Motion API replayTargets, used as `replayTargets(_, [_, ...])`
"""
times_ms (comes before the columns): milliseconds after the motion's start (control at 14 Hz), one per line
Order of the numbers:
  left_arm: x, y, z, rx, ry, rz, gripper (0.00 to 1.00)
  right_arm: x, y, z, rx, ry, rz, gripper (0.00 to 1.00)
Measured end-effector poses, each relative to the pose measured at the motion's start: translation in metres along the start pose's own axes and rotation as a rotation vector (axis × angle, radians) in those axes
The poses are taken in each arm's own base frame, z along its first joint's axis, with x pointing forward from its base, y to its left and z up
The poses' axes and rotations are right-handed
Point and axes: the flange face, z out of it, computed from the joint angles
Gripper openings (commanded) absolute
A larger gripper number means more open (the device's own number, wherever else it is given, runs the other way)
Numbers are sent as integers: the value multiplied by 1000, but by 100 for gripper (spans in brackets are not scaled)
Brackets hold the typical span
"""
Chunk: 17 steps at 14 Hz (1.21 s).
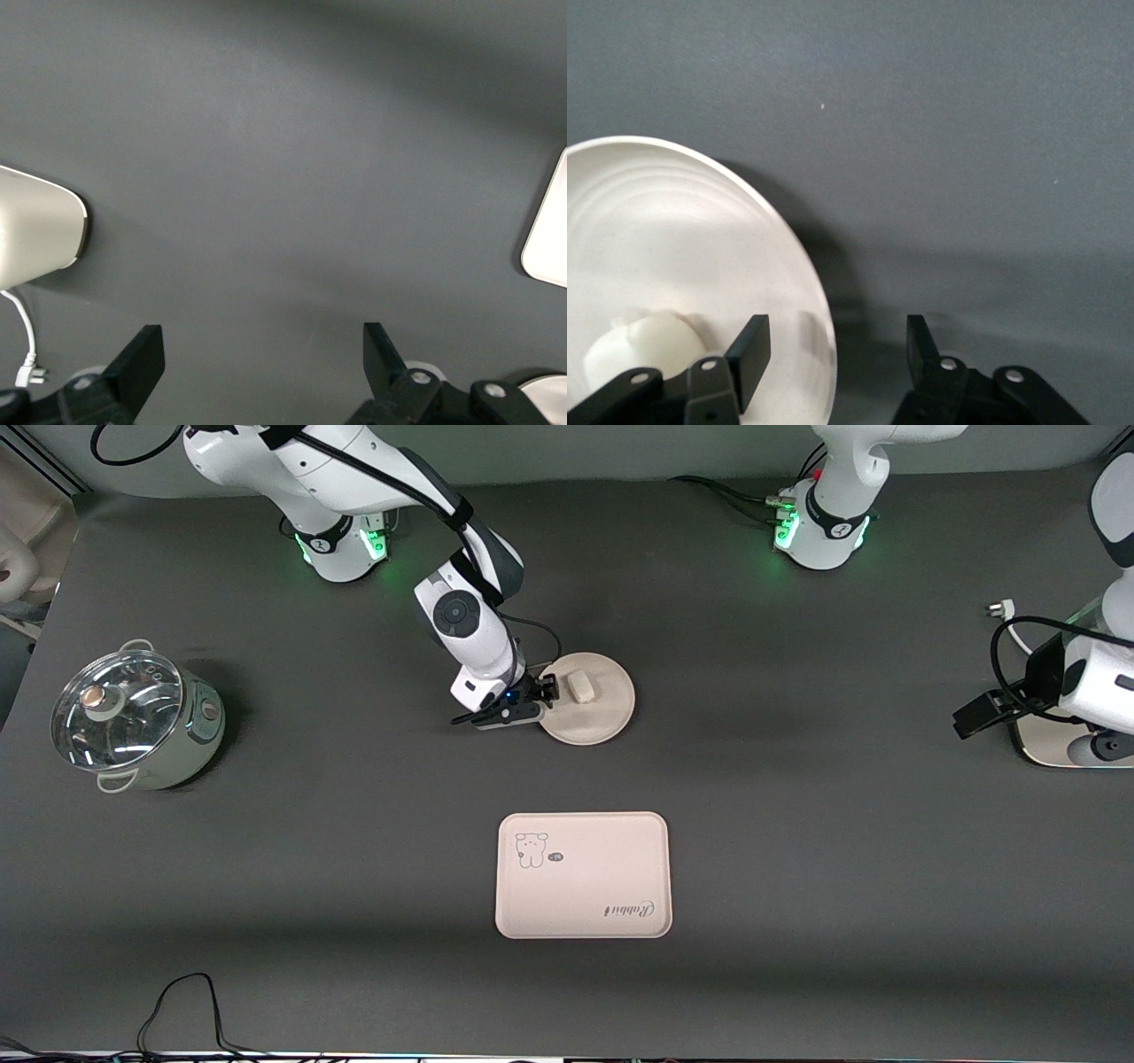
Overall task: Place bun in plate and plate on tray
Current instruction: 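Grip the plate rim with the right gripper, then slide the plate with the right gripper onto the white tray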
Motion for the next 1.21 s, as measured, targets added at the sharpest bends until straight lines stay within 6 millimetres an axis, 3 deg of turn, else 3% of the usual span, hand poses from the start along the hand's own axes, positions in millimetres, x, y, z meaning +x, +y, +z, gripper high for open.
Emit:
replayTargets(143, [3,-16,-4,-4,6,32,100,-1,2,5,-4,-5,2,0])
replayTargets(286, [2,-31,-9,-9,-3,59,100,-2,3,8,-5,-5,3,0])
replayTargets(786, [-13,-33,-31,3,-57,76,100,17,3,-9,9,15,22,0])
replayTargets(1000, [-15,-31,-30,4,-67,81,100,52,0,-46,6,-13,55,0])
replayTargets(1214, [-15,-28,-36,2,-57,86,100,95,-12,-104,36,-12,81,0])
